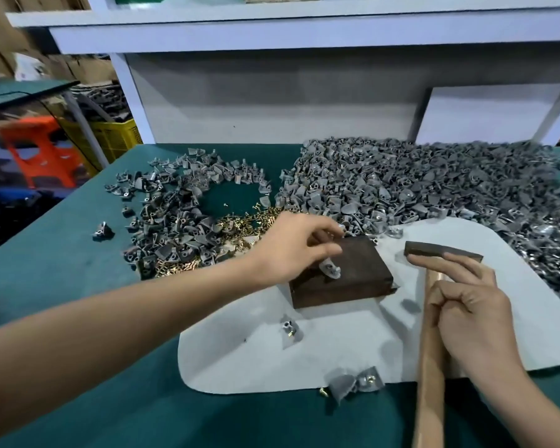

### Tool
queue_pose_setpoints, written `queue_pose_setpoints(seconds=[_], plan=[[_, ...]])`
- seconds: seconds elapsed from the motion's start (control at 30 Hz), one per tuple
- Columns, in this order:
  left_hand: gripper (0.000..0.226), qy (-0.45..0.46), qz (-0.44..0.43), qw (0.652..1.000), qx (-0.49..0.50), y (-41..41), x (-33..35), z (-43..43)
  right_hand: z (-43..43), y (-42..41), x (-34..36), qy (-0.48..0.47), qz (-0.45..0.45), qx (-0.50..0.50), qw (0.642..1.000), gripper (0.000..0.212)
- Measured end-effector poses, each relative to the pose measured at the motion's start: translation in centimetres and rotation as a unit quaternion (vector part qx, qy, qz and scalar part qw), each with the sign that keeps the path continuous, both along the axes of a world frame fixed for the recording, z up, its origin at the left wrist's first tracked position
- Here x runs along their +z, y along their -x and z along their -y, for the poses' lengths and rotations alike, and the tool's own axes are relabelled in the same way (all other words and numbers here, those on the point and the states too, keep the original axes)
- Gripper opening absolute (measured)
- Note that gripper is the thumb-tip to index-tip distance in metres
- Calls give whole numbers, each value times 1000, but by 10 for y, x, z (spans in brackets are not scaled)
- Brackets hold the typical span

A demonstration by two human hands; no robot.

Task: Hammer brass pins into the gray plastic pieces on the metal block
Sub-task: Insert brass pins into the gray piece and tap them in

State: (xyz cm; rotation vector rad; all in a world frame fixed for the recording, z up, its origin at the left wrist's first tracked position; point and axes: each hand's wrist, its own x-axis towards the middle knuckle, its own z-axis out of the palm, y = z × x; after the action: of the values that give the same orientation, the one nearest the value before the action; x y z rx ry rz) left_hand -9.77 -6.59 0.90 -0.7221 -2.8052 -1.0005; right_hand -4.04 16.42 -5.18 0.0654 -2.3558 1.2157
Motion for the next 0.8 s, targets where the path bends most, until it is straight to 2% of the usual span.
queue_pose_setpoints(seconds=[0.07, 0.13, 0.2, 0.27, 0.37, 0.43, 0.7, 0.73, 0.8], plan=[[26, -15, -57, 998, 37, 11, 5, 19, -1, 0, 0, 10, -5, -8, 1000, 48], [30, 54, -81, 993, 69, 30, 7, 47, -3, 2, -2, 17, -18, -19, 1000, 46], [41, 197, -3, 978, 74, 40, 2, 72, -5, 4, -5, 24, -19, -27, 999, 47], [39, 274, 60, 958, 67, 41, -11, 85, -7, 7, -8, 46, -7, -29, 998, 51], [18, 254, -9, 964, 75, 41, -21, 92, -7, 9, -11, 91, 27, -35, 995, 52], [13, 252, -27, 965, 70, 41, -22, 91, -6, 8, -10, 97, 34, -30, 994, 52], [16, 405, -64, 912, -5, 43, -21, 93, -2, 4, -3, 121, 28, -39, 992, 48], [16, 413, -74, 908, -12, 43, -21, 93, -2, 3, -2, 120, 25, -44, 991, 47], [17, 377, -83, 922, -2, 43, -18, 92, 0, 1, 5, 121, 17, -58, 991, 44]])
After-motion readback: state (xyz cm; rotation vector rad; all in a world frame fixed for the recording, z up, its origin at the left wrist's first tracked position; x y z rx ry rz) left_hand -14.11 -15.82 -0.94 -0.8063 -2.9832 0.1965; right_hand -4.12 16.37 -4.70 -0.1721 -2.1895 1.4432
